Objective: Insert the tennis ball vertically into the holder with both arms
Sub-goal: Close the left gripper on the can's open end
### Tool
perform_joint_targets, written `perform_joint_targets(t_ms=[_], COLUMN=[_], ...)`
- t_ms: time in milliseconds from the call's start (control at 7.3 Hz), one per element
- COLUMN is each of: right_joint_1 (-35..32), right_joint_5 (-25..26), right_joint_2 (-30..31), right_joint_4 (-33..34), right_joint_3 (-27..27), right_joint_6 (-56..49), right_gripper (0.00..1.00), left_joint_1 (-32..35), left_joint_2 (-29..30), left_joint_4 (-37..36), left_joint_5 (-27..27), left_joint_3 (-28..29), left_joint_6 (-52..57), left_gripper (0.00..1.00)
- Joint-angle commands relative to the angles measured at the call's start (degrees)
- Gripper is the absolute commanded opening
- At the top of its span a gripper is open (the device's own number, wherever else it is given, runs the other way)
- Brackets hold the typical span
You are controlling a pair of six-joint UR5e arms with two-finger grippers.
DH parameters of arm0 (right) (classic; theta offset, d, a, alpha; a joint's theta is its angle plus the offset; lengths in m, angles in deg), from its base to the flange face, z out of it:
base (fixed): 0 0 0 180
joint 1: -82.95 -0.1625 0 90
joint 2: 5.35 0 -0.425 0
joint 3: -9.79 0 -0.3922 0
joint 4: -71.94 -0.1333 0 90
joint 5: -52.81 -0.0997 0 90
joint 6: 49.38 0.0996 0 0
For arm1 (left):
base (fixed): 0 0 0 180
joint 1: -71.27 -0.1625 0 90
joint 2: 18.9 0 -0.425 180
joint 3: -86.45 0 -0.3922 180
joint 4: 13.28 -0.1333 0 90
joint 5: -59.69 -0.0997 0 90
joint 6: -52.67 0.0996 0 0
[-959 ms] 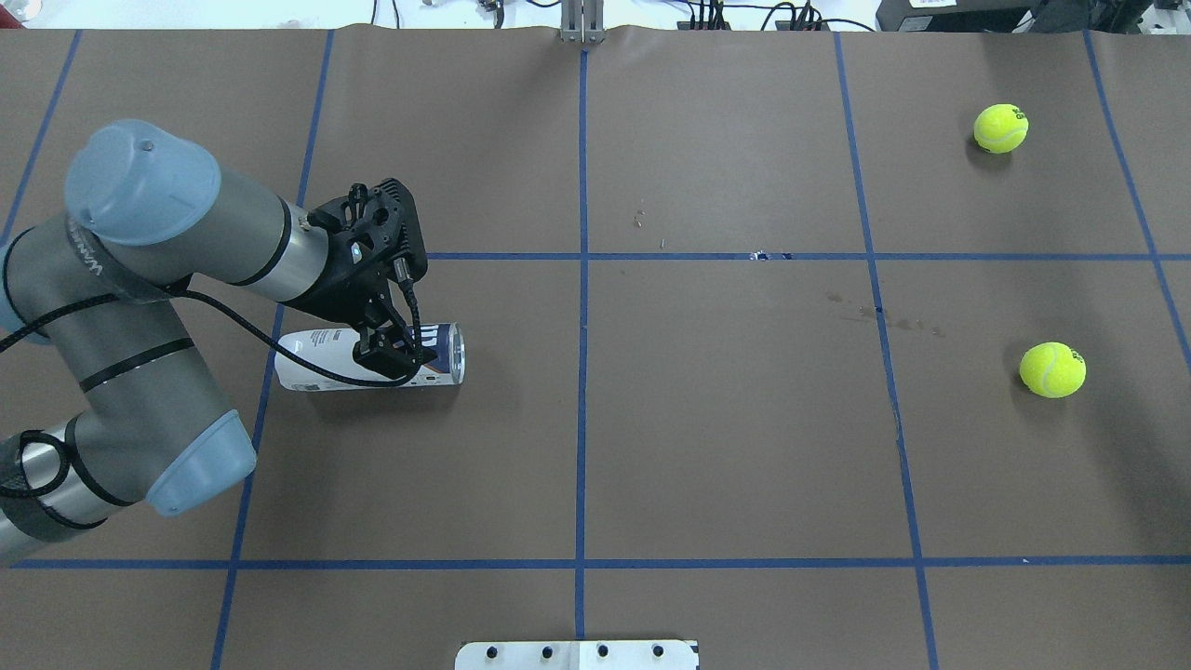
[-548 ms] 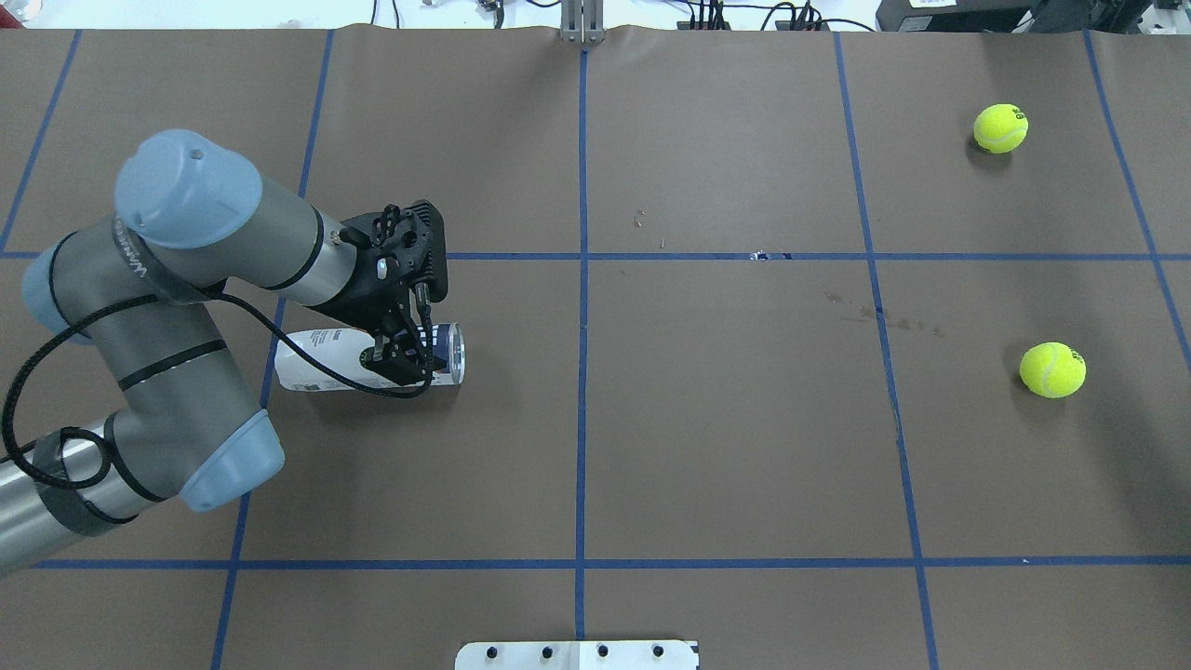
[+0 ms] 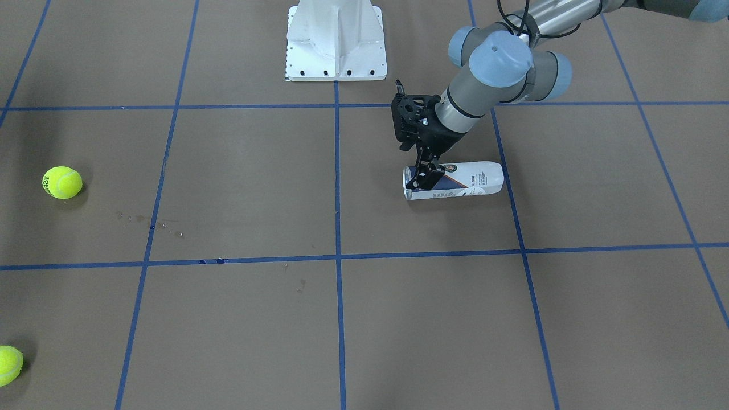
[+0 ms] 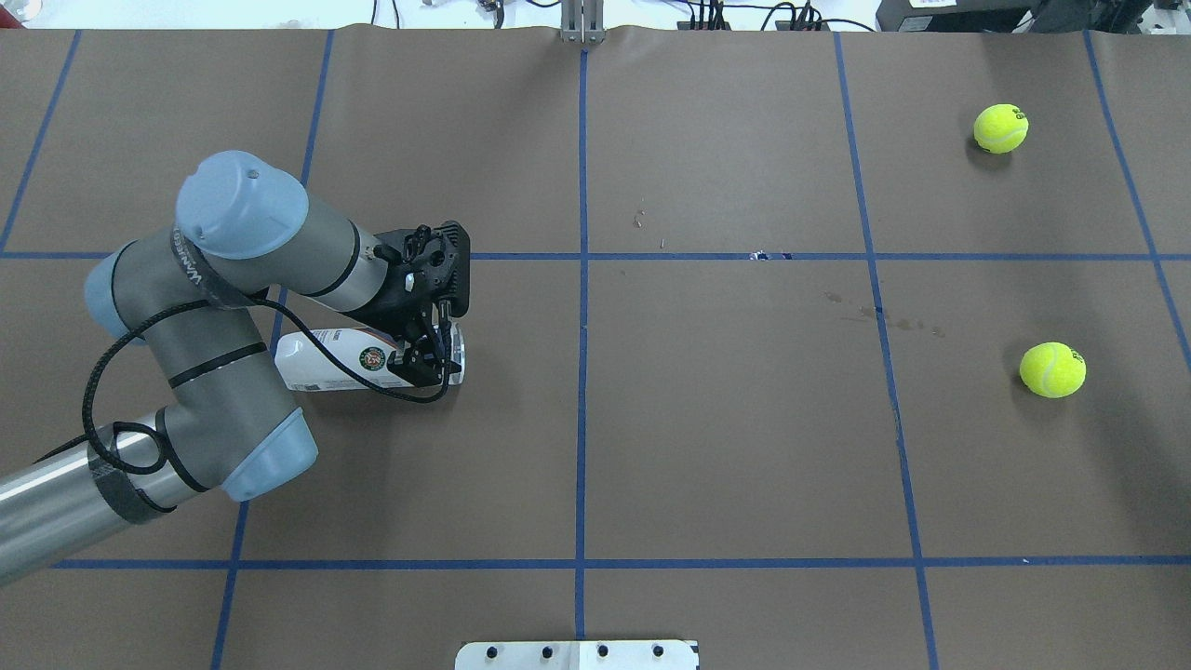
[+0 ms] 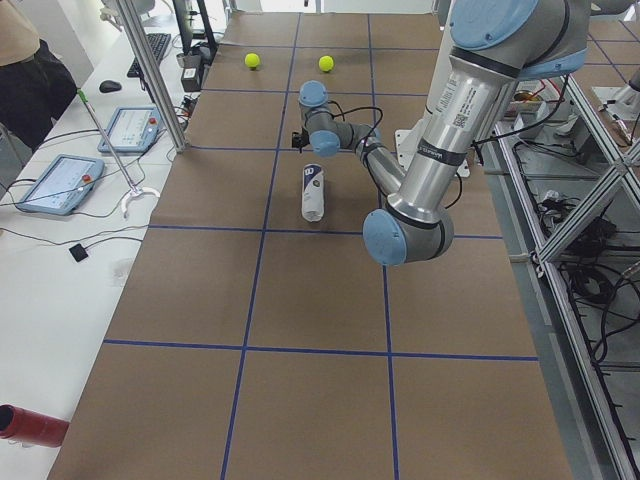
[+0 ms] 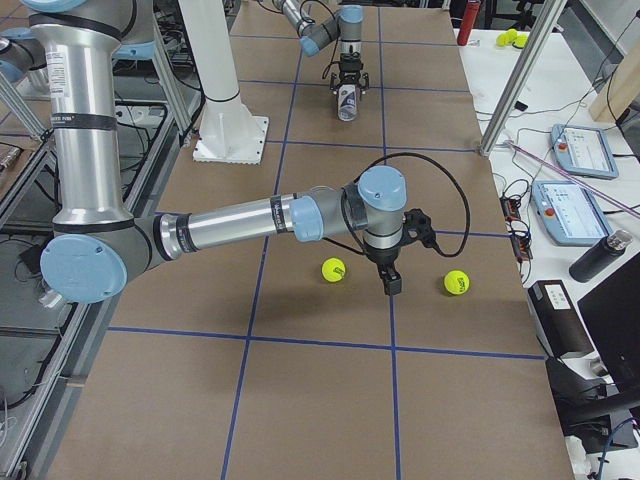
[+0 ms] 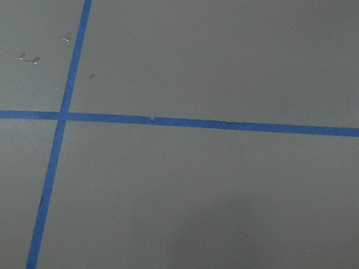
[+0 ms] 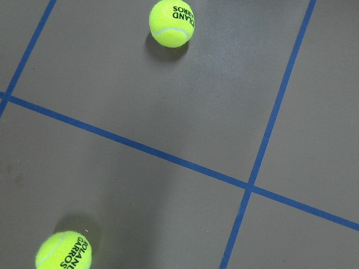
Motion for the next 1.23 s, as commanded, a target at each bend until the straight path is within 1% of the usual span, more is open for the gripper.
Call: perform_joint_targets(t_ms=[0,137,822,1096], right_joint_1=[-0.07,-0.07,-0.07,-0.07], right_joint_5=[-0.08,-0.17,-0.26,-0.26], right_joint_2=[0.09,0.09,0.44,0.44], right_joint_4=[0.0,0.0,0.0,0.0], right_joint_3=[0.02,-0.07,-0.16,-0.16], right_joint_6=[0.01,0.01,0.01,0.01], right_gripper=[0.99,0.99,0.99,0.99], left_joint_1=[-0.25,-1.13,-1.66,-2.98], left_joint_2=[-0.21,-0.21,-1.0,-1.09], left_joint_4=[3.03,3.21,3.3,3.3], left_joint_5=[-2.51,-3.4,-3.33,-3.5], left_joint_3=[2.71,3.76,3.68,4.2], left_joint_6=[-0.04,0.05,-0.48,-0.65], left_gripper=[0.99,0.99,0.99,0.99])
